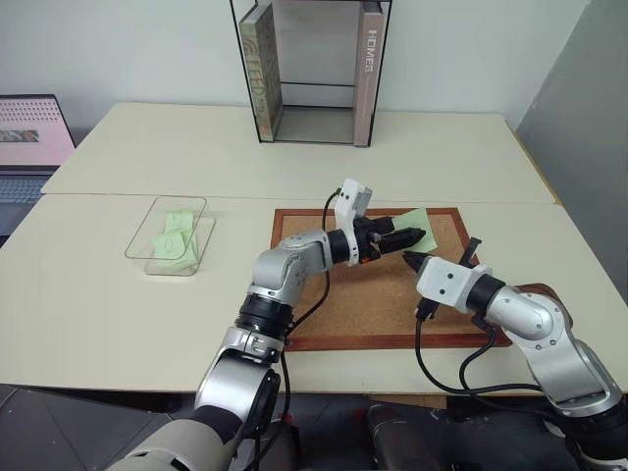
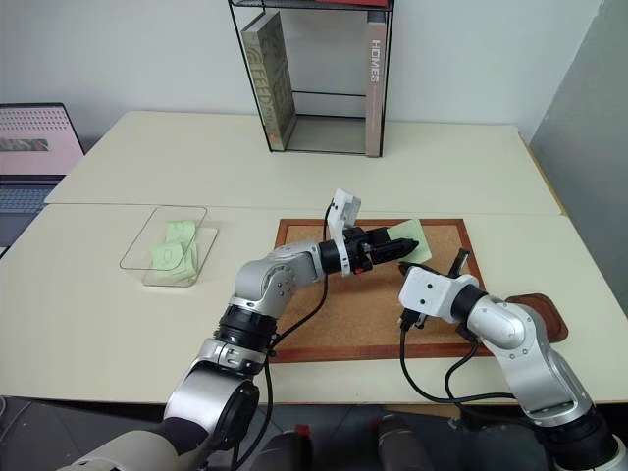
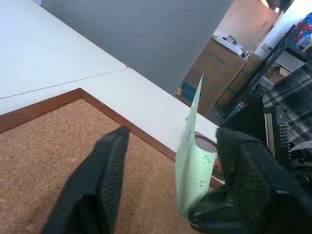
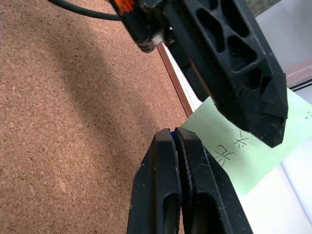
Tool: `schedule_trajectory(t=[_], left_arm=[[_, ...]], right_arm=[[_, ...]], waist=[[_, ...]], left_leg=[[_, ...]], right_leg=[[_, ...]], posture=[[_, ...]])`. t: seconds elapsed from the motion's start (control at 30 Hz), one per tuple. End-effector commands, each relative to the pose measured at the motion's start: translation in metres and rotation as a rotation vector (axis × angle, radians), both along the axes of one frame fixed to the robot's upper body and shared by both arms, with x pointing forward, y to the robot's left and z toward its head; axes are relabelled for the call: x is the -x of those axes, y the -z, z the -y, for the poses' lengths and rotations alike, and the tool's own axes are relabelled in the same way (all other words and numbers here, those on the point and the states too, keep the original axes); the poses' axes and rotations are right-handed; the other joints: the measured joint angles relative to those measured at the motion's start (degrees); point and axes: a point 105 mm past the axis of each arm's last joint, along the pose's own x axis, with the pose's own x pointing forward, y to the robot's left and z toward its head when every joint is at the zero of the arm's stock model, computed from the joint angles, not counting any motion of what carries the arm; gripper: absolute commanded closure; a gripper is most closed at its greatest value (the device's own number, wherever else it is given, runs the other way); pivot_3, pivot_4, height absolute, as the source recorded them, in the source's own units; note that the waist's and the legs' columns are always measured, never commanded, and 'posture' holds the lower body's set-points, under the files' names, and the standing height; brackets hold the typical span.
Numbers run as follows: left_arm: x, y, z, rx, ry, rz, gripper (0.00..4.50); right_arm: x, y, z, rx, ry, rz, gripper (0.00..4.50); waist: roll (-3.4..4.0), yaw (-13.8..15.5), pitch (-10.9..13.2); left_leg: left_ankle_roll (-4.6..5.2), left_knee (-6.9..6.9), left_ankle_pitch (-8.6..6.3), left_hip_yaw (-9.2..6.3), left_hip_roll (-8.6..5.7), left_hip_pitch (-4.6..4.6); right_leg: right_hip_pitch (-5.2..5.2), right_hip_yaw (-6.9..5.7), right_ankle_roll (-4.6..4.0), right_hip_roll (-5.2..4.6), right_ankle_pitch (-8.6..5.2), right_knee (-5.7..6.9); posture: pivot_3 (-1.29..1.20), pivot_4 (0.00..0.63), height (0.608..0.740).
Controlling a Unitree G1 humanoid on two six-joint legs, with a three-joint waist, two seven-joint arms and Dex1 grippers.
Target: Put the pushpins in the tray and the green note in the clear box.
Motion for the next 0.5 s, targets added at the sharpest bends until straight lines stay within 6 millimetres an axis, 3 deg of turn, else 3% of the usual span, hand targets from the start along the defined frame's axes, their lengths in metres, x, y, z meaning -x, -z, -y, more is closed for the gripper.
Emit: schedule_trajectory(t=[0.03, 0.4, 0.5], left_arm=[[0.002, -0.013, 0.003, 0.019, 0.03, 0.051, 2.46], [0.008, 0.0, 0.003, -0.024, 0.048, 0.054, 4.45], [0.005, 0.003, 0.001, -0.036, 0.024, 0.046, 4.45]], right_arm=[[0.005, -0.015, -0.01, -0.009, -0.039, 0.055, 4.5], [0.007, -0.017, -0.012, -0.018, -0.045, 0.068, 4.5], [0.008, -0.018, -0.013, -0.02, -0.049, 0.074, 4.5]], waist=[[0.0, 0.0, 0.0], [0.0, 0.0, 0.0], [0.0, 0.0, 0.0]], left_leg=[[0.0, 0.0, 0.0, -0.01, 0.0, 0.0], [0.0, 0.0, 0.0, -0.01, 0.0, 0.0], [0.0, 0.01, 0.0, -0.01, 0.0, 0.0]], right_leg=[[0.0, -0.01, 0.0, 0.0, 0.0, 0.0], [0.0, -0.01, 0.0, 0.0, 0.0, 0.02], [0.0, 0.0, 0.0, 0.0, 0.0, 0.03]], posture=[[0.0, 0.15, 0.74], [0.0, 0.15, 0.74], [0.0, 0.15, 0.74]])
